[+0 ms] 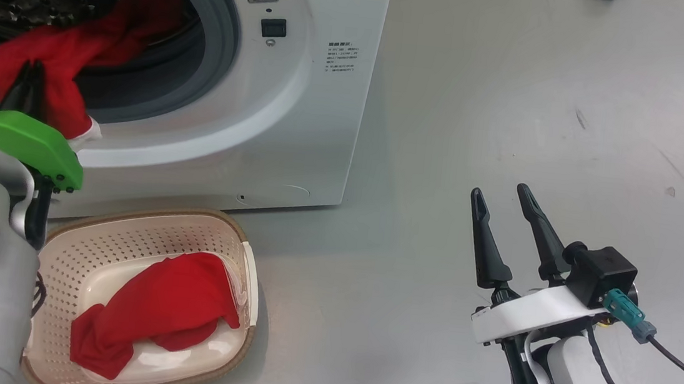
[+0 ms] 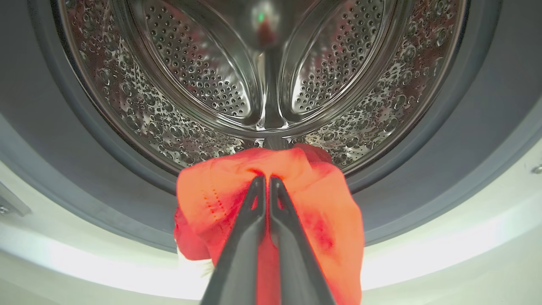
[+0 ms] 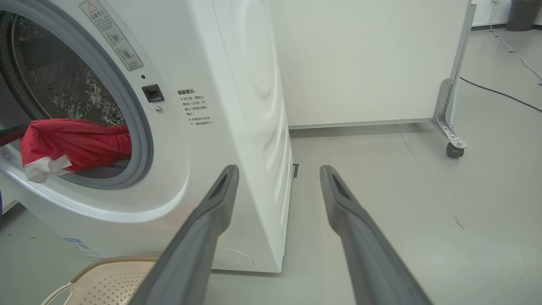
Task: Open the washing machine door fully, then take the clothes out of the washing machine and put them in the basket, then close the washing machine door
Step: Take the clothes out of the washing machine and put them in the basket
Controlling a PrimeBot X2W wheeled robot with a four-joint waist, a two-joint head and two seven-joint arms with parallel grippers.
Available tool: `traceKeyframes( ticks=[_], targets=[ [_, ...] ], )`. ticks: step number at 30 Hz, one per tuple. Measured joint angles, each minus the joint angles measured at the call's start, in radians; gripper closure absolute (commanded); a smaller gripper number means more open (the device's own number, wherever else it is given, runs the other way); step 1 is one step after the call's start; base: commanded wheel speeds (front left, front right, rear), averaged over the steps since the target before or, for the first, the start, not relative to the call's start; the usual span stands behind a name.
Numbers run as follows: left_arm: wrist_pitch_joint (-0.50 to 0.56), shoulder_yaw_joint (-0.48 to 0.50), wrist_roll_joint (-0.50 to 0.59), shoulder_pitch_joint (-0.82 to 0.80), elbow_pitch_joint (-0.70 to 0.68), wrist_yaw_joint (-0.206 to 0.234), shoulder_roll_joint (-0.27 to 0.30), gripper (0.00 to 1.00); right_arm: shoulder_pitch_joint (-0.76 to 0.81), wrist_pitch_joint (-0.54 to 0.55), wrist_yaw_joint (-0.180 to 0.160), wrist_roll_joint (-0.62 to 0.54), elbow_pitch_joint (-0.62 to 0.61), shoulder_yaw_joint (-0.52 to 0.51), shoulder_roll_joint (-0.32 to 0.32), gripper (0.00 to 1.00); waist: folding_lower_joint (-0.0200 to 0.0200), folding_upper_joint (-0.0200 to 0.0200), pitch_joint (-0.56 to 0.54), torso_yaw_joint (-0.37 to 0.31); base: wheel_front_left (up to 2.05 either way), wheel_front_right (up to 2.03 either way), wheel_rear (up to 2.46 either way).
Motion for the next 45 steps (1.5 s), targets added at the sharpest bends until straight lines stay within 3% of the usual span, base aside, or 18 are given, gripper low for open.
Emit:
traceKeyframes(
  ticks=[10, 23, 45],
  targets=[
    [-0.058, -0.003, -0.011, 0.069, -0.024, -0.006, -0.029, 1.00, 0.034, 0.000, 0.001, -0.003, 0.009, -0.017, 0.000, 0.00, 0.0000, 0.0000, -0.058, 0.023, 0.00, 0.00, 0.00],
    [-0.075, -0.046, 0.022, 0.147, -0.156, -0.009, -0.043, 1.00, 0.073, 0.000, 0.007, -0.008, 0.013, -0.028, 0.000, 0.00, 0.0000, 0.0000, -0.120, 0.047, 0.00, 0.00, 0.00],
    [-0.078, 0.003, 0.054, 0.321, -0.545, -0.008, -0.065, 1.00, 0.102, 0.000, 0.016, -0.018, 0.011, -0.037, 0.000, 0.00, 0.0000, 0.0000, -0.149, 0.069, 0.00, 0.00, 0.00]
  ],
)
